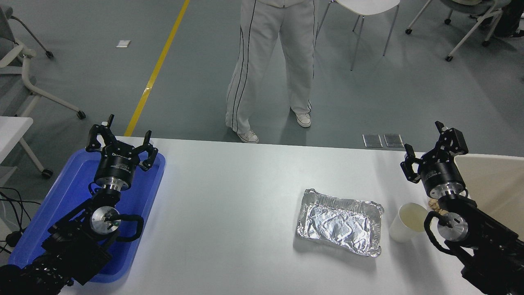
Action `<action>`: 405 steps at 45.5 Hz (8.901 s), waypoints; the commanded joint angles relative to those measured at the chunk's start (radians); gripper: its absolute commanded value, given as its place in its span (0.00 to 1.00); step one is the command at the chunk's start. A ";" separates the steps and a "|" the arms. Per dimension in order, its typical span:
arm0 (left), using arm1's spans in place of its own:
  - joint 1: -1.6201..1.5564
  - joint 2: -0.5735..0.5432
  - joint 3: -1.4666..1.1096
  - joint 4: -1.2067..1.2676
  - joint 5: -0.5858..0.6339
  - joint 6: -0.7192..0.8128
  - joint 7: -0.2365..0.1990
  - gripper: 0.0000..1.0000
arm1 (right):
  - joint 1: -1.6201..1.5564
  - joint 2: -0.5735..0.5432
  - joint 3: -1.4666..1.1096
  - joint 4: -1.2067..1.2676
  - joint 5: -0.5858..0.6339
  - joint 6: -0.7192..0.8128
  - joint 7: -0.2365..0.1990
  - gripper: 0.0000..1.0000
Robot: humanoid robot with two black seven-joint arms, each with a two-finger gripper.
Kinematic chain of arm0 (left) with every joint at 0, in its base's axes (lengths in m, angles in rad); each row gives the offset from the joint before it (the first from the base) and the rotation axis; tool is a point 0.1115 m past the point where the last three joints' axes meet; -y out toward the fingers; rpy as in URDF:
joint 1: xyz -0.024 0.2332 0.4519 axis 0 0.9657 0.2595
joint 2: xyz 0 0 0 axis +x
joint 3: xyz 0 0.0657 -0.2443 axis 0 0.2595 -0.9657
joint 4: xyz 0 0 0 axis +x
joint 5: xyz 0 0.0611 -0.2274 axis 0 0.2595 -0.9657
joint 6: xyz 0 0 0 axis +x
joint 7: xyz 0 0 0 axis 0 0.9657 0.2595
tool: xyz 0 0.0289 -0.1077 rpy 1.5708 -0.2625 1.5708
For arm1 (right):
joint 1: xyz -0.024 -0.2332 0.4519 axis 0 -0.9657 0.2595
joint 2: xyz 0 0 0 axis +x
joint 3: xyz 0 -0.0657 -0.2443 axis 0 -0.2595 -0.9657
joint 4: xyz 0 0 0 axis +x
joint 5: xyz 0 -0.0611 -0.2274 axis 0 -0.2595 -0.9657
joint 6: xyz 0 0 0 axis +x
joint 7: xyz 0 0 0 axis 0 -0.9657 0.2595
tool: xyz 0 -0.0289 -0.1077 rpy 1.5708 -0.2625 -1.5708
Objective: Pick up paper cup place in dustbin
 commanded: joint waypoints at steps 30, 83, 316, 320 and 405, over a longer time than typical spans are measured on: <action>-0.002 0.000 0.000 -0.001 0.000 0.000 0.000 1.00 | 0.039 -0.112 -0.160 0.027 0.014 -0.012 0.000 1.00; -0.002 0.000 0.000 -0.001 0.000 0.000 0.002 1.00 | 0.945 -0.439 -1.680 0.315 0.011 0.168 -0.005 1.00; -0.002 0.000 -0.002 -0.003 0.000 0.000 -0.001 1.00 | 0.907 -0.137 -1.828 0.418 -0.207 0.134 -0.604 0.00; 0.000 0.000 -0.002 -0.003 0.000 0.000 0.000 1.00 | 0.907 -0.140 -1.829 0.418 -0.170 0.154 -0.604 0.00; -0.002 0.002 0.000 -0.004 0.000 0.000 0.000 1.00 | 1.875 -0.270 -2.070 0.714 -0.170 0.613 -0.603 0.00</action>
